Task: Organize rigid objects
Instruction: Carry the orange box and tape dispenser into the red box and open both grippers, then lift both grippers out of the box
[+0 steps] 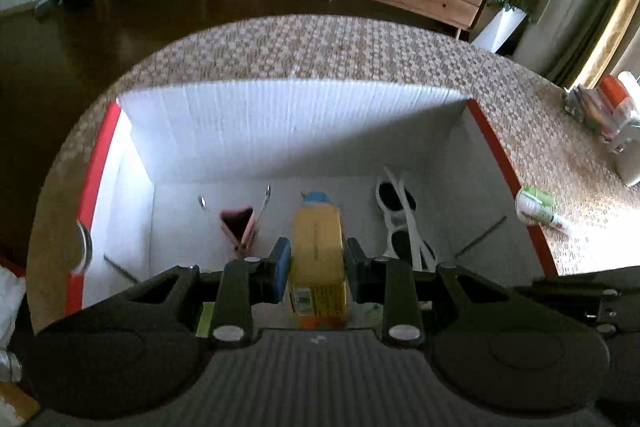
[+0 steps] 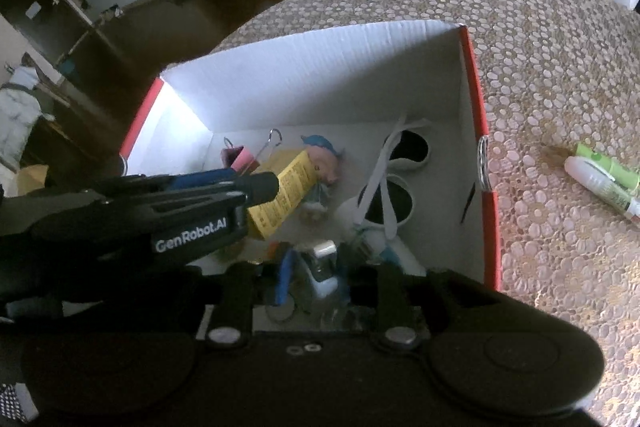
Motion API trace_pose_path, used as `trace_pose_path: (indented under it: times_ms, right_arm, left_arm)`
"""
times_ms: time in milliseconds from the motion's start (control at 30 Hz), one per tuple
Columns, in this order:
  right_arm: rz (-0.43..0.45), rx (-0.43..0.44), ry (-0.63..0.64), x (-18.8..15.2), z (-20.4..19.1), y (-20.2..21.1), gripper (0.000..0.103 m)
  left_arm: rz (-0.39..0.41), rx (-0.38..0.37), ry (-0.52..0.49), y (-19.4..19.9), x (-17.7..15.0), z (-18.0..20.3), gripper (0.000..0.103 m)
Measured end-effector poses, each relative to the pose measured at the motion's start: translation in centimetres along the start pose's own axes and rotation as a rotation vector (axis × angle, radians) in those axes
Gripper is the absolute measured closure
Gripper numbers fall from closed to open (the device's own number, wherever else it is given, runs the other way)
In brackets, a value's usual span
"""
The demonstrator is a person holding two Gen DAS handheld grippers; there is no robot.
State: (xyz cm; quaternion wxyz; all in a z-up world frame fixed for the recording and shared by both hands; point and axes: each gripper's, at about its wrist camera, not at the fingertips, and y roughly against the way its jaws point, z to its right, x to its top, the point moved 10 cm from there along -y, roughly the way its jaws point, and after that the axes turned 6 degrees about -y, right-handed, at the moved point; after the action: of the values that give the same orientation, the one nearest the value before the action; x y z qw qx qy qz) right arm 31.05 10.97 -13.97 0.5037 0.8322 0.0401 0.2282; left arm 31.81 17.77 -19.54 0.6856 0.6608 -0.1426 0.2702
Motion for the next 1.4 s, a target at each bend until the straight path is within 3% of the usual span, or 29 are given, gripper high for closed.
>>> trace_pose_path:
  times_ms: [267,800,833,867,933,1200,1400]
  right_arm:
    - [0.027,0.005,0.052,-0.7,-1.0,1.9,0.050]
    - [0.111,0.037,0.103,-2.0,-1.3,7.2,0.024]
    - [0.120,0.036,0.105,-2.0,-1.3,7.6,0.021]
    - [0.128,0.037,0.107,-2.1,-1.2,8.0,0.021]
    - [0.139,0.040,0.107,-2.3,-0.9,8.8,0.019]
    - [0.211,0.049,0.130,-3.4,0.1,12.5,0.008]
    - [0.248,0.039,0.137,-4.4,1.7,15.0,0.006]
  left_arm:
    - [-0.037,-0.027,0.064,-0.2,-1.3,-0.6,0.074]
    - [0.014,-0.037,0.070,3.8,-1.0,-0.1,0.072]
    - [0.019,-0.035,0.069,4.2,-1.0,-0.1,0.065]
    - [0.027,-0.033,0.065,4.7,-1.0,-0.1,0.050]
    - [0.058,-0.016,0.056,5.8,-0.8,0.0,0.033]
    - [0.117,-0.012,0.000,9.5,-0.6,1.8,0.032]
    - [0.149,-0.037,-0.041,11.4,-1.2,4.5,0.024]
